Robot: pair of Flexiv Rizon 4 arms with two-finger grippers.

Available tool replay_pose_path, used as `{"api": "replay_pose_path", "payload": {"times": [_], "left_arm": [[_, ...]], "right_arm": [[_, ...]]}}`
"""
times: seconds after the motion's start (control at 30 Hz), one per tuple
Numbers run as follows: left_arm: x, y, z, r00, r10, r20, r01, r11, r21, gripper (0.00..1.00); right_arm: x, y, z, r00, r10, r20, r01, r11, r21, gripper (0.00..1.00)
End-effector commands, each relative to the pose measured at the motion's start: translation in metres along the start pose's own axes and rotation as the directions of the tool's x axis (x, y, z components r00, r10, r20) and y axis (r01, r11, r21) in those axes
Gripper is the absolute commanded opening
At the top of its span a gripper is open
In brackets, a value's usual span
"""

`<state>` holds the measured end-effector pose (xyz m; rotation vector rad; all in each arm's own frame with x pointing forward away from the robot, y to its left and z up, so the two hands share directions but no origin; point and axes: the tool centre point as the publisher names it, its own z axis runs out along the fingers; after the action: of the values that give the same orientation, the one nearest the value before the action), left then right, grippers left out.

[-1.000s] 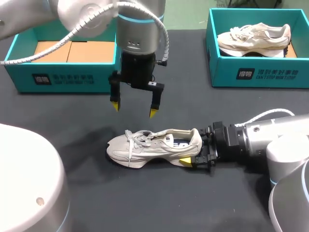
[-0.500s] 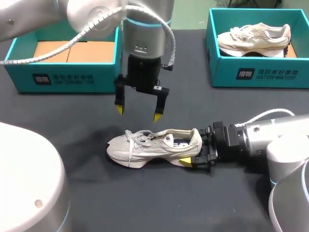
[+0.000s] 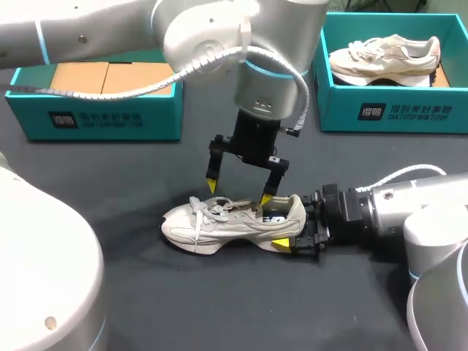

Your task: Take the shoe out of the shoebox, open the shoe tongue, remove and reinsert the insole, then place the shoe into the shoebox

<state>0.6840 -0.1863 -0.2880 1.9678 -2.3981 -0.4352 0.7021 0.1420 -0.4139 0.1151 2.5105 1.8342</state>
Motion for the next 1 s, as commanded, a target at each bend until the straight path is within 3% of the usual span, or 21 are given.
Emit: {"api": "replay_pose_path", "payload": {"times": [0.03, 0.4, 0.67, 1.0], "left_arm": [[0.021, -0.006, 0.010, 0.998, -0.021, 0.058, 0.022, 1.000, -0.016, 1.00], [0.024, -0.012, 0.036, 0.991, -0.109, 0.072, 0.112, 0.993, -0.035, 1.00], [0.025, -0.019, 0.050, 0.978, -0.187, 0.089, 0.185, 0.982, 0.039, 1.00], [0.025, -0.022, 0.061, 0.968, -0.203, 0.147, 0.200, 0.979, 0.037, 1.00]], "right_arm": [[0.001, -0.001, 0.002, 1.000, 0.002, 0.000, -0.002, 1.000, 0.005, 0.00], [0.001, -0.001, 0.002, 1.000, 0.002, 0.000, -0.002, 1.000, 0.005, 0.00], [0.001, -0.001, 0.002, 1.000, 0.002, 0.000, -0.002, 1.000, 0.005, 0.00], [0.001, -0.001, 0.002, 1.000, 0.002, 0.000, -0.002, 1.000, 0.005, 0.00]]}}
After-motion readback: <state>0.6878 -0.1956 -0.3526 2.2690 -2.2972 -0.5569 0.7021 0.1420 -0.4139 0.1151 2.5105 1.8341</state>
